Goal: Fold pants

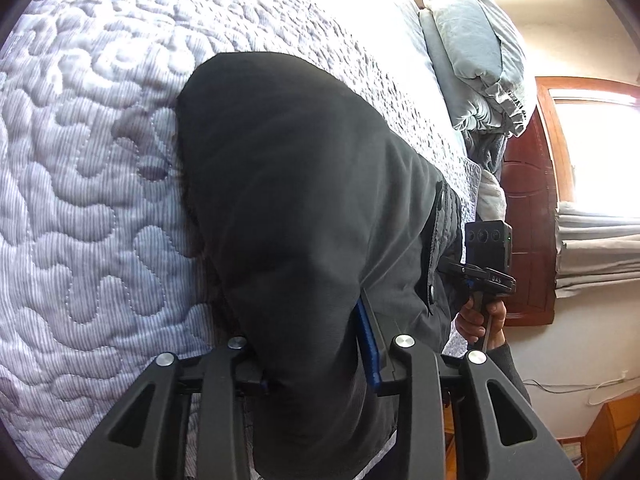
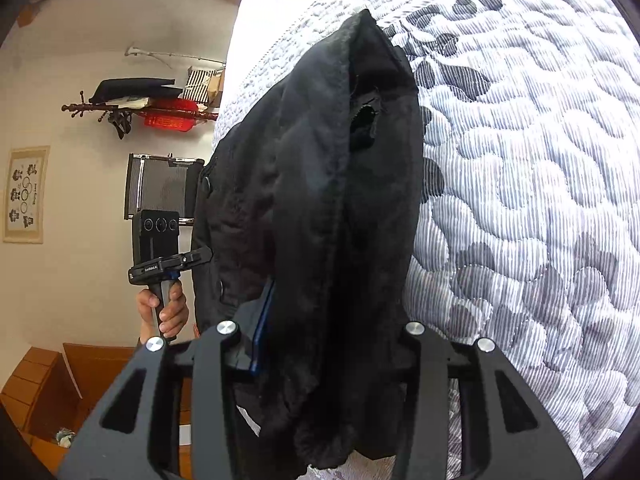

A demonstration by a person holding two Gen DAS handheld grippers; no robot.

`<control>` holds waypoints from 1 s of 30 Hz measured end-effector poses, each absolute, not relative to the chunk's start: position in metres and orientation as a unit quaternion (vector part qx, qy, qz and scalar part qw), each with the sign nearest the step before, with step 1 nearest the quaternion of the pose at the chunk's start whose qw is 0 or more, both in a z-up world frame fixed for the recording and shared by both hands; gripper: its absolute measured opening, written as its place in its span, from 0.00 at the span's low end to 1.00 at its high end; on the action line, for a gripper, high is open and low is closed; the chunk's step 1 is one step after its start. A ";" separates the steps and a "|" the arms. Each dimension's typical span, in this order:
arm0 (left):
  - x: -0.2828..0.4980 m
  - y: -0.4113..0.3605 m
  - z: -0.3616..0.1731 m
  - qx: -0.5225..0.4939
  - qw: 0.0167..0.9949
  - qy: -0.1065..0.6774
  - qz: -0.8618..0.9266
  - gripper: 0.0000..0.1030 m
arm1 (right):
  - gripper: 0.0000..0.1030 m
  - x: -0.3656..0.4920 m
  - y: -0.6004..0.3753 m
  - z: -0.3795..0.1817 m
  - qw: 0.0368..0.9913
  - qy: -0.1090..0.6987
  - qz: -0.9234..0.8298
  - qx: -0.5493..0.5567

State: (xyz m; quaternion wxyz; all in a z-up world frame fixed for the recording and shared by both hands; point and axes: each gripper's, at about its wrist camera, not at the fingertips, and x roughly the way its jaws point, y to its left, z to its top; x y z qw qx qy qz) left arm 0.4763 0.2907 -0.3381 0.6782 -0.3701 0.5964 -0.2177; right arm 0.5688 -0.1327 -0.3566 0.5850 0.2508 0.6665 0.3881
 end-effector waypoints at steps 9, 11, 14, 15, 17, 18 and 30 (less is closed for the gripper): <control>0.451 0.303 -0.311 -0.340 0.738 0.556 -0.174 0.62 | 0.59 0.565 -0.138 -0.311 0.648 0.644 0.350 0.205; 0.439 0.305 -0.299 -0.315 0.762 0.546 -0.149 0.63 | 0.58 0.556 -0.145 -0.289 0.685 0.621 0.337 0.175; 0.422 0.300 -0.281 -0.280 0.792 0.530 -0.114 0.65 | 0.52 0.538 -0.153 -0.255 0.722 0.576 0.346 0.164; 0.418 0.295 -0.278 -0.260 0.802 0.529 -0.097 0.65 | 0.52 0.531 -0.153 -0.247 0.730 0.564 0.352 0.160; 0.413 0.285 -0.278 -0.232 0.810 0.533 -0.079 0.66 | 0.49 0.518 -0.149 -0.236 0.732 0.552 0.367 0.160; 0.412 0.281 -0.280 -0.215 0.813 0.538 -0.064 0.66 | 0.49 0.513 -0.145 -0.235 0.734 0.549 0.370 0.153; 0.389 0.290 -0.287 -0.253 0.810 0.528 -0.038 0.69 | 0.47 0.497 -0.151 -0.256 0.725 0.575 0.328 0.191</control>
